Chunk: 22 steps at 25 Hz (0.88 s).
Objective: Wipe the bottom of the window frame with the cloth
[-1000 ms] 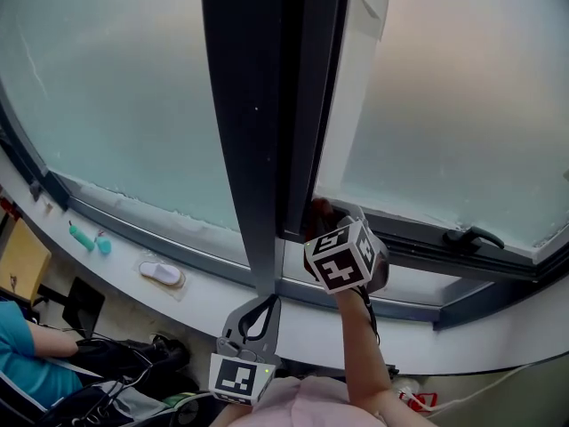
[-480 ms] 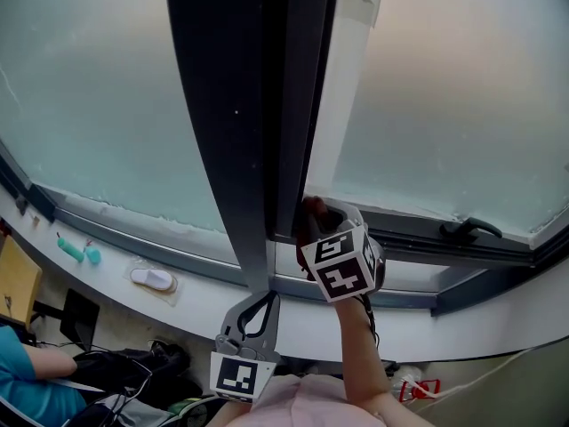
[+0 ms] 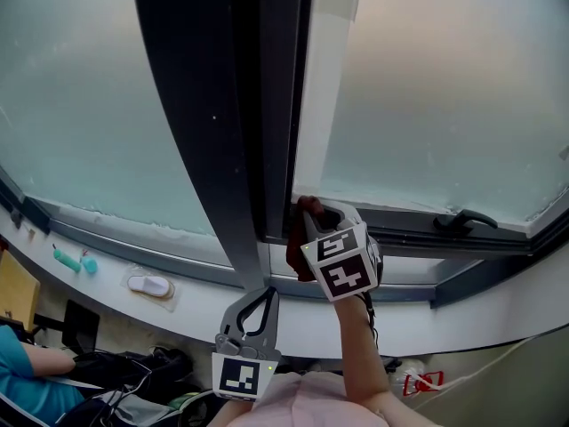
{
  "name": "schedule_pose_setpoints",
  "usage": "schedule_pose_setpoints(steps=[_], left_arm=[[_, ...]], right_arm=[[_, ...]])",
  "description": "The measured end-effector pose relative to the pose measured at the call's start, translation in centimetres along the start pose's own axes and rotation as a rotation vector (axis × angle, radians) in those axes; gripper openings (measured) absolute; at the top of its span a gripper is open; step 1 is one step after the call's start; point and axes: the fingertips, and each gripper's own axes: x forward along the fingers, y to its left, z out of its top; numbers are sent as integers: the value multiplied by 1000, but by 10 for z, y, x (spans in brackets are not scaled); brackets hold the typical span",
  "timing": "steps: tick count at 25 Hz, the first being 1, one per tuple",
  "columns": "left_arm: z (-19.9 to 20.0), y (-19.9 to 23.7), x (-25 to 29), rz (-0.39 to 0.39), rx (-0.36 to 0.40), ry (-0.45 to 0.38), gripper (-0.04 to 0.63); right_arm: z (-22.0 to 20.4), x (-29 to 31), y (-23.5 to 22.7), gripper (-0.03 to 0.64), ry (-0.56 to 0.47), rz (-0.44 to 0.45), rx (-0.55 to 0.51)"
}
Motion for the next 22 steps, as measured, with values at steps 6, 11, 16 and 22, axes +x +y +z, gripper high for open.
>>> schedule_pose_setpoints(steps=[6,11,16,22], left_arm=[[0,-3,5,-11,-18,-2,0],[-1,-10,9,-12,-54,1,0],[1,-30,18,-47,-56,6,0],[10,-61,31,-70,-61,-15,0]], right_arm=[[-7,-5,-9,58,7,-4,30],[-13,-10,-19,58,6,-9,45],[-22,-20,-35,58,-8,-21,62],[-36,-33,-52,58,-6,-16,46]])
